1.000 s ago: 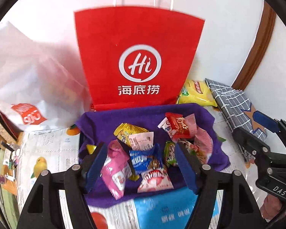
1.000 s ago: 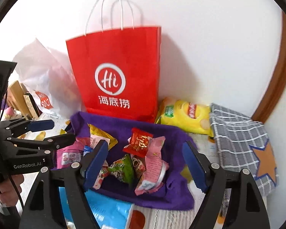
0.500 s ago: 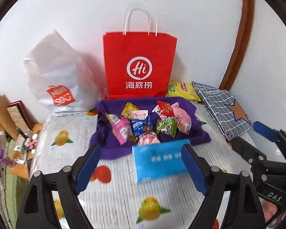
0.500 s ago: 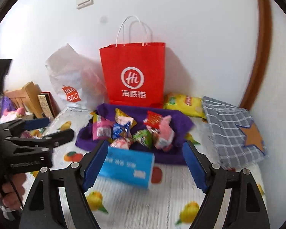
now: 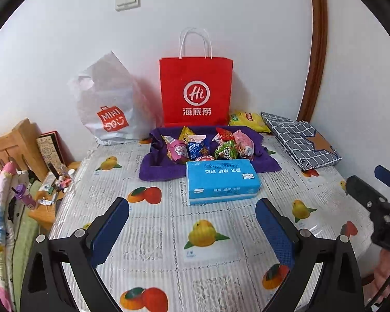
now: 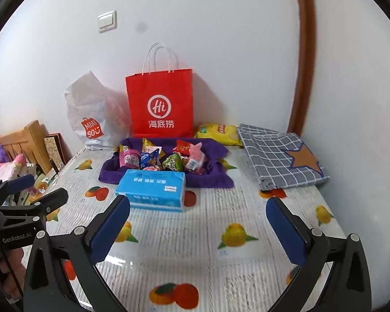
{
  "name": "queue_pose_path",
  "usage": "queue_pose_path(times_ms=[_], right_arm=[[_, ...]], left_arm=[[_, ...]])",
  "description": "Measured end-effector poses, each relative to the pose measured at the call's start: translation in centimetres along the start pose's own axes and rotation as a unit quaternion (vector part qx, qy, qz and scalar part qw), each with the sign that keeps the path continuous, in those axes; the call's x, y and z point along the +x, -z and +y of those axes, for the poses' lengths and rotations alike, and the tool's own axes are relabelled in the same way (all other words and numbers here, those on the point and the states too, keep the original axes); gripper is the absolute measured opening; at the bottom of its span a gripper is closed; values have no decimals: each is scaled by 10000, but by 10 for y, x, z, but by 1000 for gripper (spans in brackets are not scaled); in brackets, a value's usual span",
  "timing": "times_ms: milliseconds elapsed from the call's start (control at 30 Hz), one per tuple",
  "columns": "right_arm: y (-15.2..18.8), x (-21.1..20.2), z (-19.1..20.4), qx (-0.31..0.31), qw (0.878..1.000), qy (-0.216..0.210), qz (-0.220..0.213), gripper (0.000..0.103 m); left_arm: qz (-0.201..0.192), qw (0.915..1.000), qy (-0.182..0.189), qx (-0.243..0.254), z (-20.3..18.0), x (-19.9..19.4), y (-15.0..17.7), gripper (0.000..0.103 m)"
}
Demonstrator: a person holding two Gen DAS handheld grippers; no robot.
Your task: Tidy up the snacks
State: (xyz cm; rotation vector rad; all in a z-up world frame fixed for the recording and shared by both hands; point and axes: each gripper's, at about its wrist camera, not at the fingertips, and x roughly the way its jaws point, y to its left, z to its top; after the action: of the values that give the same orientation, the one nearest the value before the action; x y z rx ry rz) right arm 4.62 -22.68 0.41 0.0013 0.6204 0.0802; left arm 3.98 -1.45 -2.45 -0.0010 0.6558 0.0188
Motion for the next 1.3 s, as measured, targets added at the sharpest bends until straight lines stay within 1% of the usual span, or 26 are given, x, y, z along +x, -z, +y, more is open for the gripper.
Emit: queue_pose_path(times_ms=[167,333,833,1300], right_arm=[[6,-19,-3,22,9999,-63,-154,103],[8,-27,-2,-41,9997,-100,-215,103],[10,-29,-1,35,9997,-154,-201,103],[9,-28,5,-48,9996,-186,-207,103]], left_arm=[[-126,9999,-63,-19,-2,-16,2,99],[-216,9996,-152,-28,-1,-22,2,99],[-248,9996,-112,-32,-4,-28,2,99],[-240,9996,-132,-30,-3,-29,3,99]])
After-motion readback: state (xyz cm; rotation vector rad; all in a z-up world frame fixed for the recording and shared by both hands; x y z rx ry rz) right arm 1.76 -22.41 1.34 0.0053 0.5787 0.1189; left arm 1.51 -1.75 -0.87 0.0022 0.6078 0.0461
